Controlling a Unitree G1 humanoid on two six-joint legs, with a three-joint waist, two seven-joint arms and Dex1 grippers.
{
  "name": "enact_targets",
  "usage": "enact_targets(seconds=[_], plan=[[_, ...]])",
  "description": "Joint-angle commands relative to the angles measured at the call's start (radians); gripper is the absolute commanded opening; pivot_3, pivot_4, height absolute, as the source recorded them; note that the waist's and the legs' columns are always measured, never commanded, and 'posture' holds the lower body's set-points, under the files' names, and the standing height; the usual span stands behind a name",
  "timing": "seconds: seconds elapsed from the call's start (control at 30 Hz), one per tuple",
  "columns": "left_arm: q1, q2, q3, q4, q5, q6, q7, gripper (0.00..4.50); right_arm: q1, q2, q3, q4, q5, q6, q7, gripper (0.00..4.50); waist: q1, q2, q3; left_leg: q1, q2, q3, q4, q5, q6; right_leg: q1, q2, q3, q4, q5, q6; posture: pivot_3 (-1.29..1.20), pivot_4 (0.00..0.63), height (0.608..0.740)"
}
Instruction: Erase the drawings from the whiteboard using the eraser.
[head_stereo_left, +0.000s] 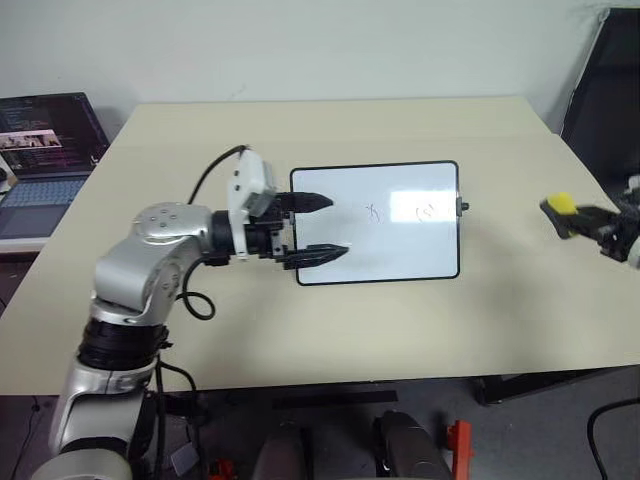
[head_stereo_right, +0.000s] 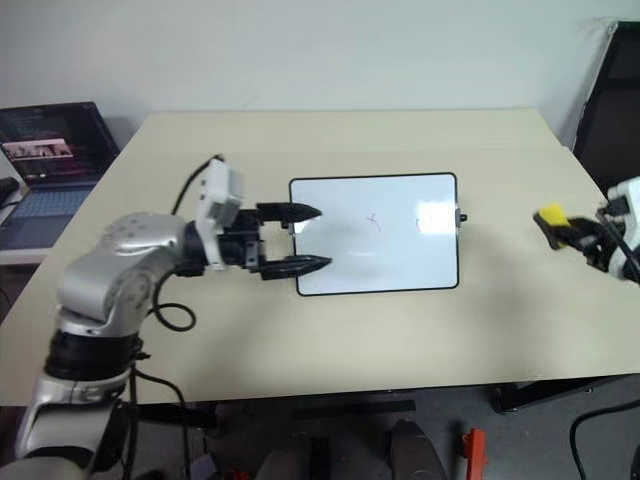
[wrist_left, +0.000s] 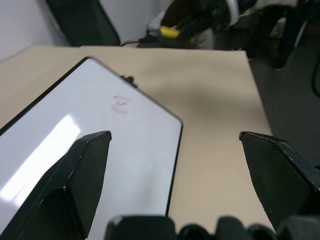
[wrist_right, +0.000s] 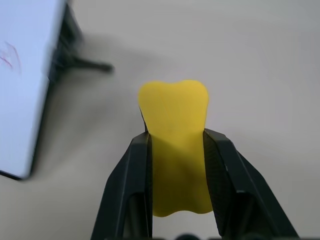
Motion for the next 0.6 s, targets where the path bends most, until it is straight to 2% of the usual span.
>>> enact_targets(seconds=[0.03, 0.17, 0.23, 0.4, 0.6], plan=[[0.027, 0.051, 0.065, 0.005, 0.010, -0.034, -0.001, 4.50, -0.080, -0.002, 0.029, -0.130, 0.050, 0.053, -0.024, 1.09, 0.002, 0.000, 0.000, 0.000, 0.000, 0.000, 0.000, 0.000, 0.000, 0.000, 0.000, 0.000, 0.000, 0.000, 0.000, 0.00, 0.150, 0.740], [0.074, 0.108, 0.107, 0.029, 0.027, -0.058, -0.013, 4.50, -0.197, 0.048, 0.130, -0.207, 0.084, 0.087, -0.034, 1.09, 0.006, -0.001, 0.000, -0.001, 0.000, 0.000, 0.000, 0.000, 0.000, -0.001, 0.000, 0.000, -0.001, 0.000, 0.000, 0.00, 0.150, 0.740], [0.082, 0.116, 0.116, 0.031, 0.022, -0.059, -0.011, 4.50, -0.237, 0.107, 0.192, -0.245, 0.096, 0.104, -0.051, 1.09, 0.008, -0.001, 0.001, -0.002, 0.000, 0.000, 0.000, 0.000, 0.000, -0.001, 0.000, 0.000, -0.001, 0.000, -0.001, 0.00, 0.150, 0.740], [0.091, 0.104, 0.115, 0.022, 0.022, -0.058, 0.014, 4.50, -0.257, 0.241, 0.328, -0.296, 0.066, 0.090, -0.105, 1.09, 0.012, -0.001, 0.001, -0.005, 0.001, -0.001, 0.000, 0.000, 0.000, -0.004, 0.000, -0.002, -0.002, 0.001, -0.003, 0.00, 0.150, 0.740], [0.106, 0.098, 0.112, 0.033, 0.038, -0.074, 0.036, 4.50, -0.294, 0.318, 0.406, -0.311, 0.029, 0.069, -0.151, 1.07, 0.024, -0.001, 0.001, -0.006, 0.000, -0.001, 0.000, -0.001, 0.000, -0.005, -0.001, -0.002, -0.002, 0.002, -0.005, 0.00, 0.150, 0.740]])
